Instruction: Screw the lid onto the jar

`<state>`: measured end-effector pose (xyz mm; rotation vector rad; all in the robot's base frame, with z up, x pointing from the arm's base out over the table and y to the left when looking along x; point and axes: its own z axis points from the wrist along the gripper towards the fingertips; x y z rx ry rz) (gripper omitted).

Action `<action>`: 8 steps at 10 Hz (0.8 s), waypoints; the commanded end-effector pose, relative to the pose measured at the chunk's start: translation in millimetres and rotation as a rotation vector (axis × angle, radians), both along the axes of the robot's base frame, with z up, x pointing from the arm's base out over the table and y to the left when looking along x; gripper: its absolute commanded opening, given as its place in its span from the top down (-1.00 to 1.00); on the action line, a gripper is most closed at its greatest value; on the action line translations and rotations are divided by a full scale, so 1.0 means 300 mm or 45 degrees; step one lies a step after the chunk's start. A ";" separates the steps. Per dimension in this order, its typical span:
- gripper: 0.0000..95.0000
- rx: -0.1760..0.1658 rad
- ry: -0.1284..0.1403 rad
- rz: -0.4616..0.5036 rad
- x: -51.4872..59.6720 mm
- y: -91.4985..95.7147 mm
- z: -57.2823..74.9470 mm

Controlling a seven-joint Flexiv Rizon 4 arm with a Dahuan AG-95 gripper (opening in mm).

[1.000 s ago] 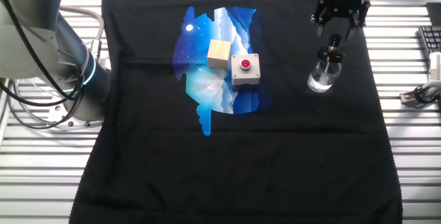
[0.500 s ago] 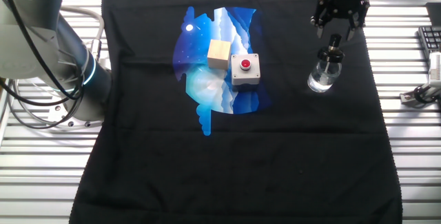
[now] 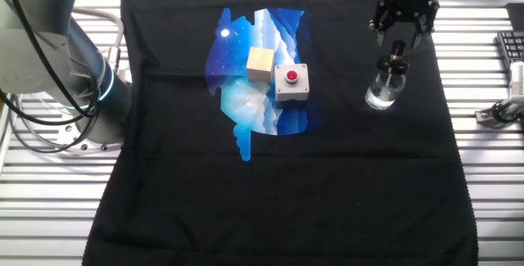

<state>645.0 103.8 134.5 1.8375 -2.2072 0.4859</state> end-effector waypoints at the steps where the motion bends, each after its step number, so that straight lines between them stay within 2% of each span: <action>1: -0.20 -0.001 -0.002 0.003 -0.001 -0.001 -0.002; 8: -0.20 -0.014 -0.010 0.012 0.000 -0.008 -0.012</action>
